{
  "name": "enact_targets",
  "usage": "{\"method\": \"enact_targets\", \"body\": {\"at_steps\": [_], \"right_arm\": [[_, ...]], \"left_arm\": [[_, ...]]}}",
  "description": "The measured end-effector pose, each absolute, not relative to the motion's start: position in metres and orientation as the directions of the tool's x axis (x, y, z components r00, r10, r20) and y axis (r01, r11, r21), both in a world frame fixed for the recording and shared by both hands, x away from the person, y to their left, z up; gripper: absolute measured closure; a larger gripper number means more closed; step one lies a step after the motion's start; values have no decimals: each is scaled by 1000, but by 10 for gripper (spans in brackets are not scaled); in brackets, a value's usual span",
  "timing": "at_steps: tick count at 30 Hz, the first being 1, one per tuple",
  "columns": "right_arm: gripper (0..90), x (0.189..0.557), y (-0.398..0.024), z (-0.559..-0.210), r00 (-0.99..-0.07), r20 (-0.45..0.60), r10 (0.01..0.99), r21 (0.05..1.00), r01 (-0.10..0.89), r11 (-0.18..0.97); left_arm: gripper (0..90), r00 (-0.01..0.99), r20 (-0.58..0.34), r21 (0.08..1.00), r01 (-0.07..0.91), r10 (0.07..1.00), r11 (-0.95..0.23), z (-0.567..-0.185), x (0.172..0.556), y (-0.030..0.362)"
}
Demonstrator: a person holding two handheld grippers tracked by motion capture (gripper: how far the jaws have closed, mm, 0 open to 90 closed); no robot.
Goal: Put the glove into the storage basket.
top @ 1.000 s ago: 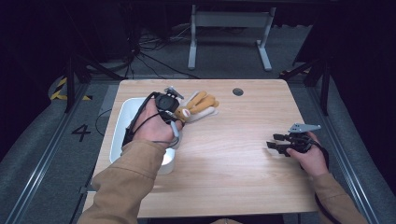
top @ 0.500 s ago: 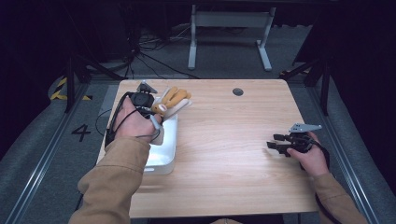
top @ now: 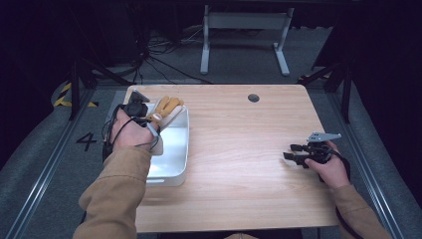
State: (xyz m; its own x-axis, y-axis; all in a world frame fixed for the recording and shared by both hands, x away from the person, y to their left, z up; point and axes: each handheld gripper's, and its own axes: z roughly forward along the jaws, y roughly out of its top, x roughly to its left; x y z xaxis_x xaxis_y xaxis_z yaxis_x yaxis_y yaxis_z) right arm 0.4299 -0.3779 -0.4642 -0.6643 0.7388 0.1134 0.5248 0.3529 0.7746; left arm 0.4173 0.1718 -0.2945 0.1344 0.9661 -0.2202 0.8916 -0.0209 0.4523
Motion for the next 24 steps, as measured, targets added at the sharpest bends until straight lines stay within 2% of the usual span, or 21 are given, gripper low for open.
{"method": "enact_targets", "body": {"at_steps": [5, 13, 24], "right_arm": [[423, 430, -378, -464, -660, 116, 742, 774, 528, 349], [421, 429, -379, -462, -663, 113, 740, 778, 522, 349], [418, 428, -379, -462, -660, 126, 741, 778, 529, 338]], "left_arm": [[735, 91, -242, 454, 891, 966, 30, -301, 417, 174], [731, 78, -269, 446, 894, 960, 52, -318, 424, 170], [731, 4, -299, 385, 915, 954, 117, -356, 432, 176]]}}
